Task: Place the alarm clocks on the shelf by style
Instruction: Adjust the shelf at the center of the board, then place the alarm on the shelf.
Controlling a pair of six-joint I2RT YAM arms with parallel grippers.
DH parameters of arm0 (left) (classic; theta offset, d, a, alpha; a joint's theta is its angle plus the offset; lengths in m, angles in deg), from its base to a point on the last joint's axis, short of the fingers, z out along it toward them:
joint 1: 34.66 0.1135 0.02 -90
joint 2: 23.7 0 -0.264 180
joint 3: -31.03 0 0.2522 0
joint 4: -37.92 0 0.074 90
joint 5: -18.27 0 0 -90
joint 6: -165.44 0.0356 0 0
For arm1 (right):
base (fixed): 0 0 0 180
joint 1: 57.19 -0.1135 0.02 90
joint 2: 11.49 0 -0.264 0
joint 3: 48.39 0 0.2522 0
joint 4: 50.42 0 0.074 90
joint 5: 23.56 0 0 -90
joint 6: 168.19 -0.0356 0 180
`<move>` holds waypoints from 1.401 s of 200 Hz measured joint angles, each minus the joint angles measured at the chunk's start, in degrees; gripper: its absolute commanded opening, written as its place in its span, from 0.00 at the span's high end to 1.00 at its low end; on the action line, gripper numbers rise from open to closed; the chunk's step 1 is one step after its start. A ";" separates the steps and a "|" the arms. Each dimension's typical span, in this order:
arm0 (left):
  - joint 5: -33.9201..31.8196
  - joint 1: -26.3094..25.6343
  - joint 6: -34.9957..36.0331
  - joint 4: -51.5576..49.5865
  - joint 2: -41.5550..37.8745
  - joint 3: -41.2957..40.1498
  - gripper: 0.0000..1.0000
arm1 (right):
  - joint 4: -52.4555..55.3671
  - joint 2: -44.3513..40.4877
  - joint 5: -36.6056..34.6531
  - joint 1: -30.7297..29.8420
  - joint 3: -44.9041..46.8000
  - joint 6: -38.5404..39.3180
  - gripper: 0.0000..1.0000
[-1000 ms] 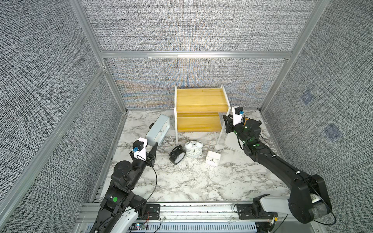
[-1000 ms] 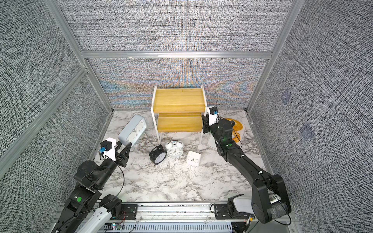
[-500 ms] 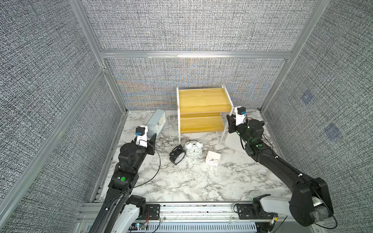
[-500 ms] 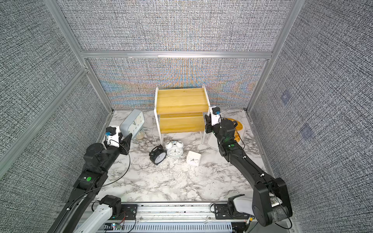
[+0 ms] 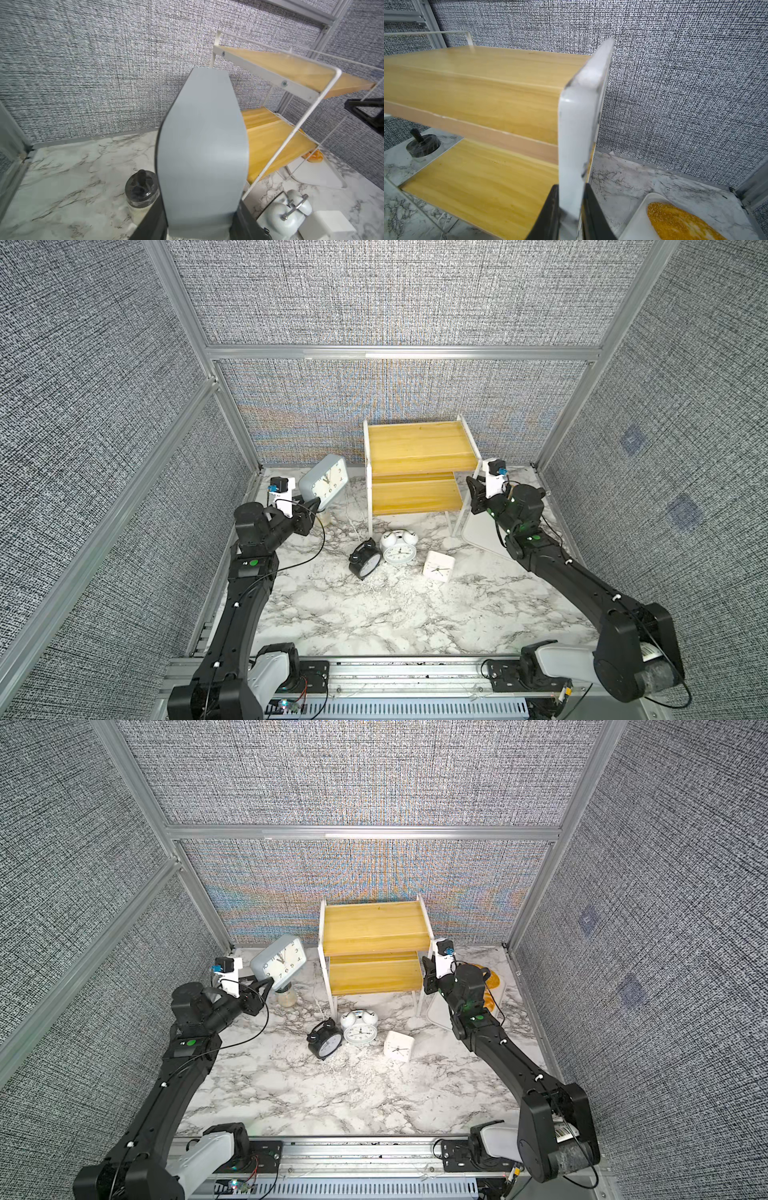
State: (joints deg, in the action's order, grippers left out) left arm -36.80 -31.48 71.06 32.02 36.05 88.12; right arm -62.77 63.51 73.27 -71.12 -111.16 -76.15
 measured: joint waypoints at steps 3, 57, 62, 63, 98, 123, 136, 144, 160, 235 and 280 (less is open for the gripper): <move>0.63 0.00 0.26 0.00 0.44 0.22 0.85 | 0.09 0.09 0.00 0.00 -0.09 0.00 0.78; 13.66 0.02 8.85 0.00 10.38 6.91 0.84 | 0.17 0.72 0.33 0.04 -0.46 0.00 0.78; 14.43 0.02 9.55 -0.17 11.04 7.43 0.84 | 0.17 0.79 0.33 0.07 -0.50 0.00 0.78; 14.53 0.02 9.68 -0.20 11.13 7.48 0.84 | 0.17 0.81 0.33 0.07 -0.50 0.00 0.78; 20.46 -0.09 14.64 -1.81 17.20 11.50 0.84 | 0.24 0.98 0.44 0.09 -0.72 0.00 0.78; 23.15 -0.20 18.10 -5.03 19.85 14.21 0.86 | 0.59 1.01 0.59 0.11 -0.90 0.00 0.78; 23.54 -0.20 19.91 -6.38 20.61 15.45 0.86 | 0.63 1.01 0.70 0.11 -0.92 -0.02 0.78; 23.52 -0.20 20.90 -7.02 21.03 15.78 0.86 | 0.66 1.01 0.72 0.11 -0.92 -0.02 0.78; 23.63 -0.20 22.03 -8.09 21.94 15.98 0.86 | 0.66 1.05 0.74 0.11 -0.92 -0.04 0.78; 28.04 -3.10 23.89 -7.76 28.68 20.59 0.86 | 0.66 1.68 0.92 0.11 -1.05 -0.07 0.78; 29.99 -5.05 25.27 -6.60 33.48 23.87 0.85 | 0.85 1.70 0.92 0.13 -1.14 -0.02 0.78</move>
State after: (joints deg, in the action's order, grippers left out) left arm -6.81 -36.53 96.33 25.42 69.53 111.99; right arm -61.92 65.21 74.19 -70.99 -112.30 -76.17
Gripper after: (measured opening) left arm 0.463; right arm 0.223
